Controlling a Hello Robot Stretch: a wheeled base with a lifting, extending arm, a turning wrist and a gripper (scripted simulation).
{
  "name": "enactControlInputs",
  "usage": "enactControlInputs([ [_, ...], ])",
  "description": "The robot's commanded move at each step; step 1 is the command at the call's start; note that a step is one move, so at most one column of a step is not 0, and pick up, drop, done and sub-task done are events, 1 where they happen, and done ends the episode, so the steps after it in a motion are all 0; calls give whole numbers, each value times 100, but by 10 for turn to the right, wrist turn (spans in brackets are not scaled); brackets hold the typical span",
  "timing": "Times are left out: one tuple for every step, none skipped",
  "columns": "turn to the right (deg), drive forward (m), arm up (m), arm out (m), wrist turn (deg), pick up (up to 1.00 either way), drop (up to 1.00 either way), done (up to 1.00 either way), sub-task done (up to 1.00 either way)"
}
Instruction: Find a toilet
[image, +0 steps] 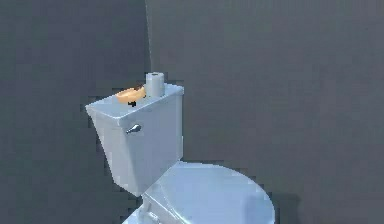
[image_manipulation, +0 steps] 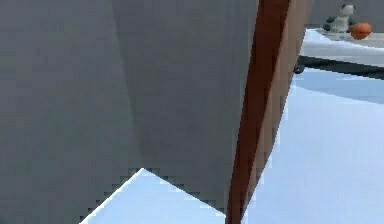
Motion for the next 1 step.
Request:
enactControlInputs([
  [0, 0, 0, 0, 0, 0, 0, 100, 0],
])
